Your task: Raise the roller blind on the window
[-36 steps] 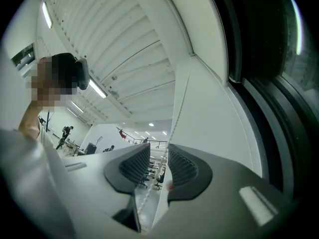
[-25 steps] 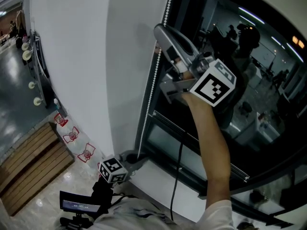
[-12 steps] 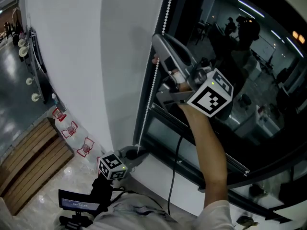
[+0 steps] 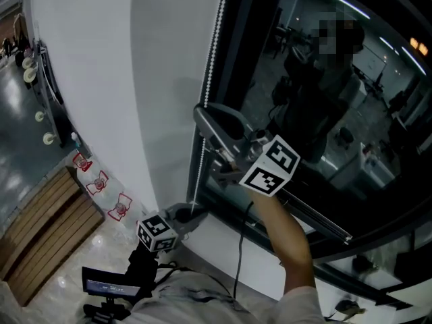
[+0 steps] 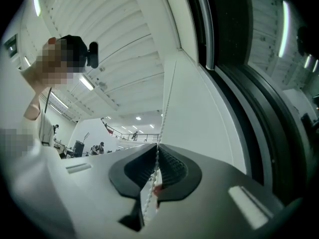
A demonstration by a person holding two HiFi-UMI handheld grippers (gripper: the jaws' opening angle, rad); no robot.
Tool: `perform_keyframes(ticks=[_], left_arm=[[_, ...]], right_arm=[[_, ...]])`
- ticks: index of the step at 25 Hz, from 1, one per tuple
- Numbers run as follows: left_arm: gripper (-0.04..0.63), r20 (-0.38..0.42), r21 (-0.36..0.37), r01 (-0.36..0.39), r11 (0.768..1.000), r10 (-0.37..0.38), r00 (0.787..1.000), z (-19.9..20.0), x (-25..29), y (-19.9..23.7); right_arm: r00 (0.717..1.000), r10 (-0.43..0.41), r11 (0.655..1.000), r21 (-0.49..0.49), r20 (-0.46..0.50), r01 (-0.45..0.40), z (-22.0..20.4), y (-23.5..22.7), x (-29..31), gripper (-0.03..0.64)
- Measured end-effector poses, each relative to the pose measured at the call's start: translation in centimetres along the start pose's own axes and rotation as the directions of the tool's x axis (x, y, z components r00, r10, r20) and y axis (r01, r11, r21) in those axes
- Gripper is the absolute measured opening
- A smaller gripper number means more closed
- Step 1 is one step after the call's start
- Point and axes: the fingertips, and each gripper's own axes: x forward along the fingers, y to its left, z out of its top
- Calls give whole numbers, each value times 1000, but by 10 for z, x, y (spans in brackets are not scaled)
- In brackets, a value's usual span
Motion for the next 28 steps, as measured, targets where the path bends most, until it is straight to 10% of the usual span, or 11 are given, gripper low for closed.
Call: perform_keyframes(ticks=[13,28], left_arm=[[-2,-23,2,-24,1000,25,999,-3,0,5],[-2,13,-19,-44,999,44,999,2,-4,11]], right_arm=[[958,-22,982,174,-287,75,-187,22,-63,11],[981,84,974,222,-175,-44,-116,18,-37,80]])
